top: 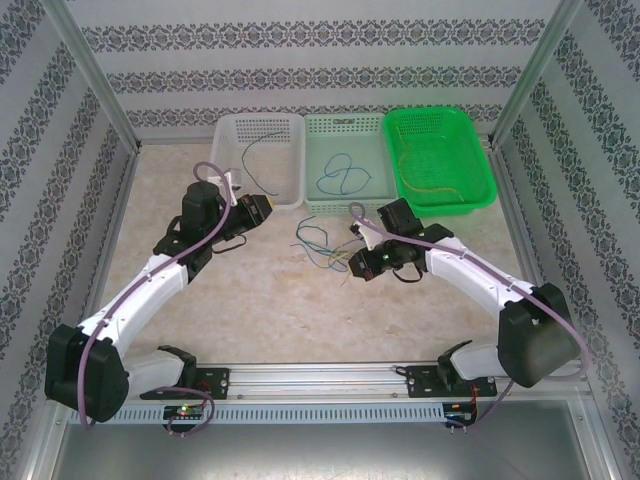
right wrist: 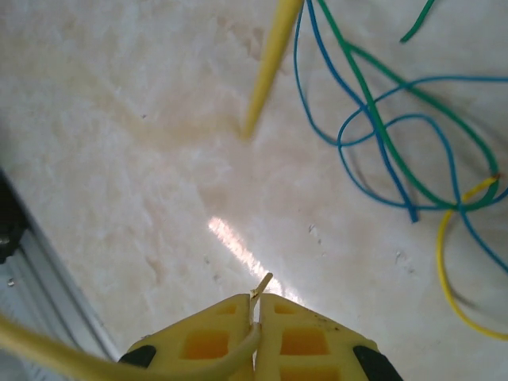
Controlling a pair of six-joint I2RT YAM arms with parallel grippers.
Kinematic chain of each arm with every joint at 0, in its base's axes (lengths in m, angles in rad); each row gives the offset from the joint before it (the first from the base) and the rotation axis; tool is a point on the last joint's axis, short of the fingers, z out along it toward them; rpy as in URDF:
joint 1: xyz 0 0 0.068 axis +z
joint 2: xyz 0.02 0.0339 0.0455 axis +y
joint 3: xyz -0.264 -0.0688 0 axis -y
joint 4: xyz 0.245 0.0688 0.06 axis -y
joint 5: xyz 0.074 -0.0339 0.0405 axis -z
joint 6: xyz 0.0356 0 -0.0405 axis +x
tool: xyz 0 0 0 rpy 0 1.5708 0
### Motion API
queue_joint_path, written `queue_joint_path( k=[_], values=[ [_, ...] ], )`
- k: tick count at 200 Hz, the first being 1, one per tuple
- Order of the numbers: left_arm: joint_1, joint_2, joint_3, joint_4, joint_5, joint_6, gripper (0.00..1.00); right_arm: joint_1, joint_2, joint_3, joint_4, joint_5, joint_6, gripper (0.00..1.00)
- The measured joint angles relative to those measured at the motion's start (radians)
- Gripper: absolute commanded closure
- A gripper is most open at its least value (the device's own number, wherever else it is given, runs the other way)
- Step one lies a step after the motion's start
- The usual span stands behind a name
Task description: Untangle the cables
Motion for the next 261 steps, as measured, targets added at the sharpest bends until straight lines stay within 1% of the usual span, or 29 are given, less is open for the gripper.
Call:
queue_joint_path(
  k=[23, 37, 62, 80, 96, 108, 124, 141, 157, 174, 196, 223, 235, 261],
  values=[
    [0.005, -0.020, 0.000, -0.011, -0.019, 0.025, 0.84, -0.007, 0.002, 0.005, -0.028, -0.072, -0.004, 0.97],
    [0.005, -0.027, 0.000, -0.012, -0.023, 0.036, 0.80, -0.007, 0.001, 0.006, -0.034, -0.105, -0.004, 0.97],
    [0.005, -0.030, 0.000, -0.018, -0.029, 0.061, 0.63, -0.008, -0.005, 0.009, -0.034, -0.135, 0.002, 0.97],
    [0.005, -0.030, -0.002, -0.028, -0.030, 0.077, 0.41, -0.013, -0.005, 0.019, -0.032, -0.139, 0.013, 0.97],
    [0.006, -0.030, -0.008, -0.035, -0.033, 0.077, 0.27, -0.021, -0.005, 0.023, -0.016, -0.137, 0.034, 1.00],
    [0.006, -0.035, -0.021, -0.041, -0.041, 0.082, 0.20, -0.029, -0.005, 0.023, 0.000, -0.131, 0.054, 1.00],
    [0.006, -0.050, -0.039, -0.050, -0.053, 0.084, 0.16, -0.041, -0.006, 0.023, 0.029, -0.125, 0.073, 1.00],
    [0.006, -0.066, -0.045, -0.064, -0.064, 0.098, 0.09, -0.040, -0.026, 0.020, 0.059, -0.122, 0.077, 1.00],
    [0.006, -0.069, -0.045, -0.064, -0.071, 0.113, 0.09, -0.040, -0.066, 0.015, 0.072, -0.122, 0.072, 1.00],
    [0.006, -0.048, -0.038, -0.063, -0.045, 0.120, 0.12, -0.040, -0.113, 0.014, 0.072, -0.114, 0.058, 1.00],
    [0.006, 0.043, -0.014, -0.028, 0.061, 0.112, 0.17, -0.040, -0.169, 0.005, 0.083, -0.093, 0.041, 1.00],
    [0.006, 0.170, 0.018, 0.006, 0.199, 0.113, 0.20, -0.040, -0.222, -0.014, 0.087, -0.080, 0.010, 1.00],
    [0.006, 0.205, 0.035, 0.008, 0.255, 0.117, 0.21, -0.038, -0.238, -0.018, 0.087, -0.077, -0.005, 1.00],
    [-0.006, 0.241, 0.080, 0.028, 0.360, 0.133, 0.22, -0.038, -0.265, -0.024, 0.086, -0.070, -0.030, 1.00]
  ],
)
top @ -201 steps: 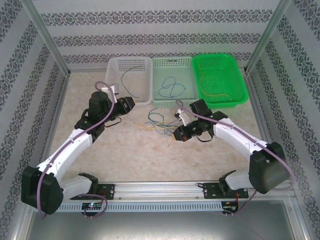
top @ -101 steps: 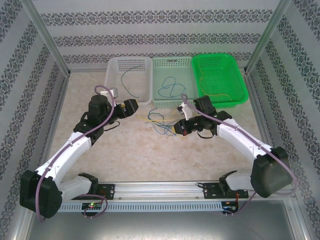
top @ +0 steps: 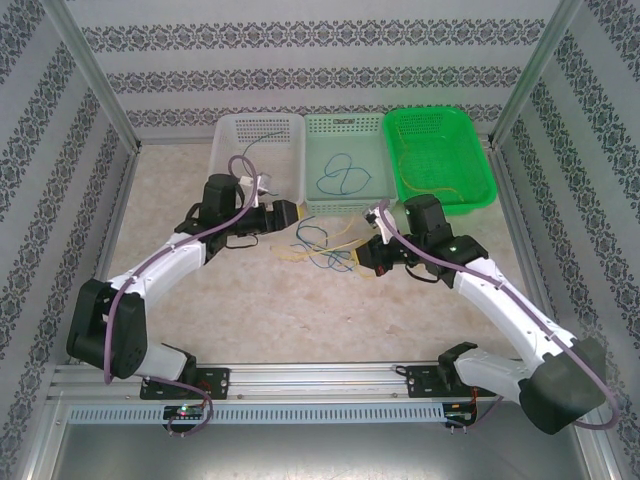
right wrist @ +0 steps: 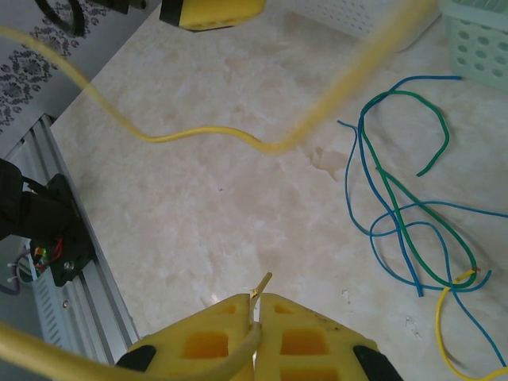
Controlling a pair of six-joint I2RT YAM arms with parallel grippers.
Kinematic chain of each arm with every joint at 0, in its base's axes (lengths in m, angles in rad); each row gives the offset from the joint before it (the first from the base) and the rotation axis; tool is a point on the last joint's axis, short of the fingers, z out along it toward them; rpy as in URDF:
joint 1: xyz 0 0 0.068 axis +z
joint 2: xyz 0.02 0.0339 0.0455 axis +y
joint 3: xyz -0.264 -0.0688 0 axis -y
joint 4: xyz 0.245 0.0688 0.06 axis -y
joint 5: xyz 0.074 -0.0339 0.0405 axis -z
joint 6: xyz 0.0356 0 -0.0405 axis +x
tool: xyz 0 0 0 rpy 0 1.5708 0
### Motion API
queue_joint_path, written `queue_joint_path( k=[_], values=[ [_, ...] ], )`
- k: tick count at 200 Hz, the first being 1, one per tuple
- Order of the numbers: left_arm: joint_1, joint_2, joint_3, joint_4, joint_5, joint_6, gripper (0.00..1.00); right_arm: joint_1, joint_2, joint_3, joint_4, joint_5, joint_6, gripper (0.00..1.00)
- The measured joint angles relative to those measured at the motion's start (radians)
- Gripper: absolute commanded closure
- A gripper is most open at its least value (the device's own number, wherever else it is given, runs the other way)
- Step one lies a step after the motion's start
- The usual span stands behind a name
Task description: Untangle the cables
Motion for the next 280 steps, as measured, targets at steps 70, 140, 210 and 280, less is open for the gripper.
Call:
queue_joint_path(
  k=[70, 140, 210, 280],
  values=[
    [-0.108, 0.041, 0.046, 0.079, 0.140, 0.029, 0.23, 0.000, -0.003, -0.001, 0.001, -0.001, -0.022, 1.00],
    [-0.213, 0.129, 0.095, 0.090, 0.207, 0.056, 0.29, 0.000, -0.003, -0.001, 0.001, -0.001, -0.022, 1.00],
    [-0.239, 0.163, 0.123, 0.089, 0.221, 0.071, 0.75, 0.000, -0.004, -0.001, 0.012, -0.001, -0.022, 1.00],
    [-0.096, 0.146, 0.090, 0.090, 0.037, 0.002, 1.00, 0.000, -0.021, -0.057, 0.016, 0.006, -0.016, 1.00]
  ],
)
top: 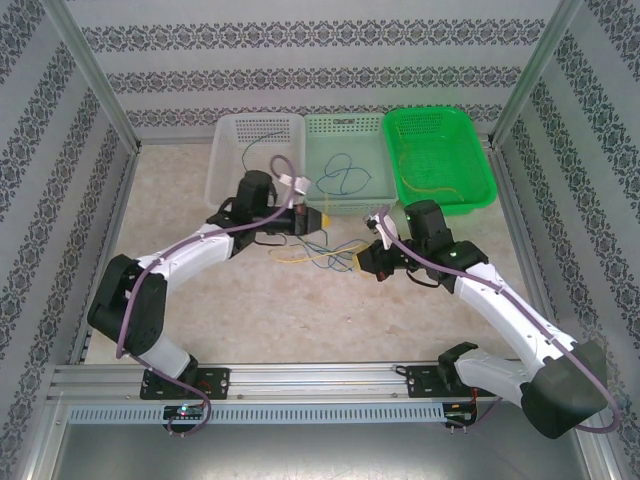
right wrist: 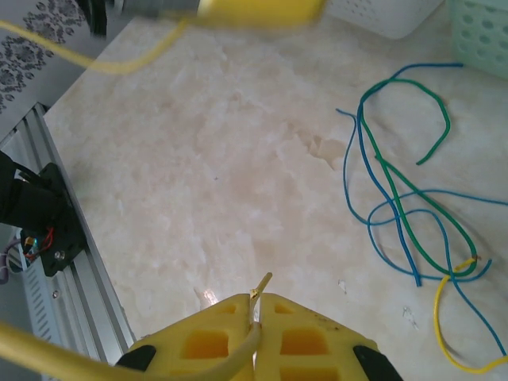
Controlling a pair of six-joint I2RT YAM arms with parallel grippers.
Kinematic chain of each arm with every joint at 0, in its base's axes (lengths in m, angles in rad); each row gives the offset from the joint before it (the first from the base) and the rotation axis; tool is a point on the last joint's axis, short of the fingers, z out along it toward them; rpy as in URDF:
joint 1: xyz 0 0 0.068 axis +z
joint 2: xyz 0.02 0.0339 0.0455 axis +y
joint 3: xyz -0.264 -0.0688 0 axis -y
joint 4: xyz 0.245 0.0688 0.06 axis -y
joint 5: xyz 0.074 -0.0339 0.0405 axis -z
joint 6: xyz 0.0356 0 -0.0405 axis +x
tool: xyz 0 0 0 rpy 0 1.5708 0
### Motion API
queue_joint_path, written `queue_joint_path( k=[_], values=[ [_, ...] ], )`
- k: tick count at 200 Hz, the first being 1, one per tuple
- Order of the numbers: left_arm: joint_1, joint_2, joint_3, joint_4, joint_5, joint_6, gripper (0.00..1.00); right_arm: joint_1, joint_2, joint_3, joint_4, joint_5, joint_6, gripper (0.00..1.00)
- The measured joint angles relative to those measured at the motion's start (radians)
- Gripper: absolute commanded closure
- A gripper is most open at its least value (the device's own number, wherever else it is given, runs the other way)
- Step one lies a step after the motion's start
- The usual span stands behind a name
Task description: Untangle the cables
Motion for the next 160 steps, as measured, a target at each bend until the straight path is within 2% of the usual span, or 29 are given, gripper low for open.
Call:
queue_joint_path(
  k=[26, 44, 68, 92, 160],
  values=[
    [0.187, -0.053, -0.074, 0.032, -0.086, -0.097, 1.00, 0.000, 0.001, -0.017, -0.021, 0.025, 0.009, 1.00],
    [0.257, -0.103, -0.093, 0.032, -0.163, -0.134, 1.00, 0.001, 0.019, -0.019, -0.036, 0.036, 0.022, 1.00],
    [0.257, -0.187, -0.094, 0.034, -0.270, -0.155, 1.00, 0.022, 0.086, -0.018, -0.064, 0.051, 0.029, 1.00],
    [0.257, -0.269, -0.095, 0.032, -0.424, -0.166, 1.00, 0.034, 0.148, -0.013, -0.100, 0.076, 0.032, 1.00],
    [0.258, -0.510, -0.200, -0.021, -0.838, -0.133, 1.00, 0.035, 0.188, 0.033, -0.130, 0.098, 0.044, 1.00]
  ],
)
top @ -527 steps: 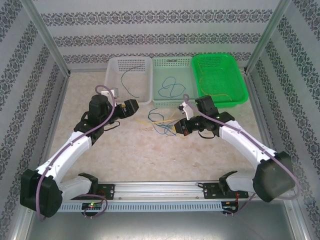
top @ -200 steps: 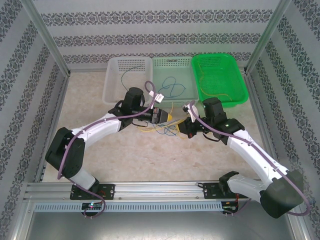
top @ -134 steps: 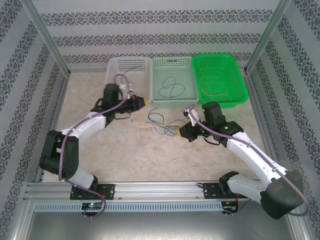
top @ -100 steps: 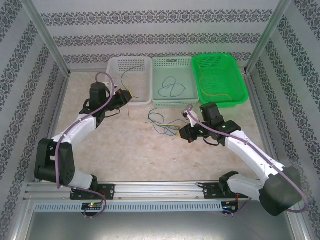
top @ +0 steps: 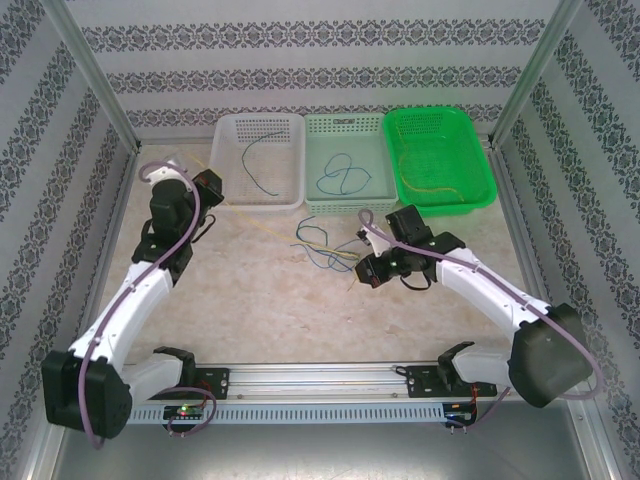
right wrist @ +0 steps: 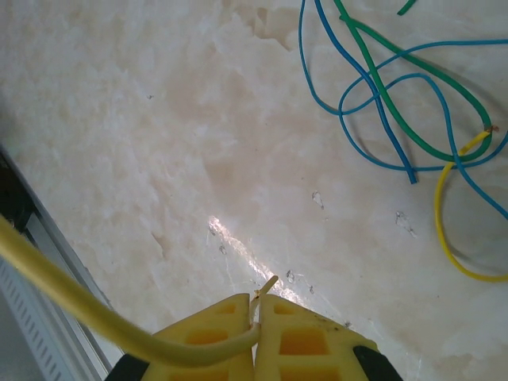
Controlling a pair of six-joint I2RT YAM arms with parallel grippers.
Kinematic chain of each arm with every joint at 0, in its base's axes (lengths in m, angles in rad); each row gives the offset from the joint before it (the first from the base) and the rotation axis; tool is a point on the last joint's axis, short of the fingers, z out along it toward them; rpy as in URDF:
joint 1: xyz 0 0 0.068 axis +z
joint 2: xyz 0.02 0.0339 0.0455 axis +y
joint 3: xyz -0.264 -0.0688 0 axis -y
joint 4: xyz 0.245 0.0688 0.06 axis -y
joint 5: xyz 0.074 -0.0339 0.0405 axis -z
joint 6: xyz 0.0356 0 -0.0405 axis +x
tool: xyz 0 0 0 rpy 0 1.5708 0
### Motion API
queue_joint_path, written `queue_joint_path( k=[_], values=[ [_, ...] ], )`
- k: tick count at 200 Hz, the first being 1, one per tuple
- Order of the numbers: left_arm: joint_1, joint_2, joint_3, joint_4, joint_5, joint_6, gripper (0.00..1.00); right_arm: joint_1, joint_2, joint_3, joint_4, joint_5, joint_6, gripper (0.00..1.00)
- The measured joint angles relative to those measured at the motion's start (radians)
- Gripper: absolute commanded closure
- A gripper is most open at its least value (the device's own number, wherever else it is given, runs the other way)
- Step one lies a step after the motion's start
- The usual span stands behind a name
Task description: Untangle the cables
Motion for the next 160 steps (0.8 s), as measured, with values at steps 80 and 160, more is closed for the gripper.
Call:
queue_joint_path(
  k=[80, 160],
  values=[
    [-0.001, -0.126, -0.067, -0.028, -0.145, 0.074, 0.99, 0.040, 0.087, 0.100, -0.011, -0.048, 0.005, 1.00],
    [-0.001, -0.043, -0.019, -0.066, -0.079, 0.115, 0.00, -0.262, 0.057, 0.202, 0.044, -0.105, 0.195, 1.00]
  ],
)
